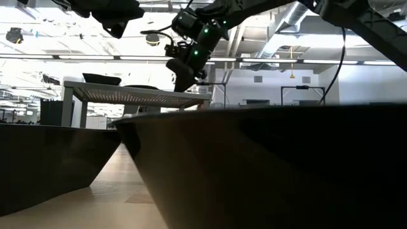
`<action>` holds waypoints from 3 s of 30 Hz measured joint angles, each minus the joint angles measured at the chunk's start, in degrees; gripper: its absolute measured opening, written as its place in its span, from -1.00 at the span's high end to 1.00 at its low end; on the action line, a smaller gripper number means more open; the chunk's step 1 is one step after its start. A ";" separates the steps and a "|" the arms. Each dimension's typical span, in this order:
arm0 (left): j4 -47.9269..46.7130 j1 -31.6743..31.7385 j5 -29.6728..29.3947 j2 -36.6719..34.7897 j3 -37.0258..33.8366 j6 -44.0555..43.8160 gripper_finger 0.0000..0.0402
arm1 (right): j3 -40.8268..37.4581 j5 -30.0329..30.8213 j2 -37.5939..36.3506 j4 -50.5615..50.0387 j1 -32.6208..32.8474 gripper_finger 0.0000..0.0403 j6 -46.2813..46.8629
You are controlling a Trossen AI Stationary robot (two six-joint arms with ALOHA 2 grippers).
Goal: Pick & Place Mini shaped plates
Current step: Put the black drop shaped plate on the shelf, then stack the black drop shaped plate on top of the black drop shaped plate on the shelf
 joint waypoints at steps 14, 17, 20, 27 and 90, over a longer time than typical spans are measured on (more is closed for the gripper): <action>0.05 0.01 -0.01 0.00 0.00 0.03 0.61 | -0.14 -0.40 -0.15 0.21 0.13 0.54 -0.51; 0.03 0.01 -0.02 0.00 0.00 0.03 0.61 | -0.10 -0.33 -0.15 0.72 0.56 0.46 -0.53; 0.04 0.01 0.01 0.00 0.00 0.03 0.61 | 2.73 -0.27 -0.07 -3.16 1.15 0.40 -1.70; 0.05 0.00 -0.02 0.00 0.00 0.03 0.61 | 12.53 3.20 -2.03 -13.26 3.54 0.34 -4.68; 0.74 0.68 -0.02 0.00 -0.02 0.52 0.61 | -45.67 7.87 -17.60 -8.08 3.80 0.39 0.91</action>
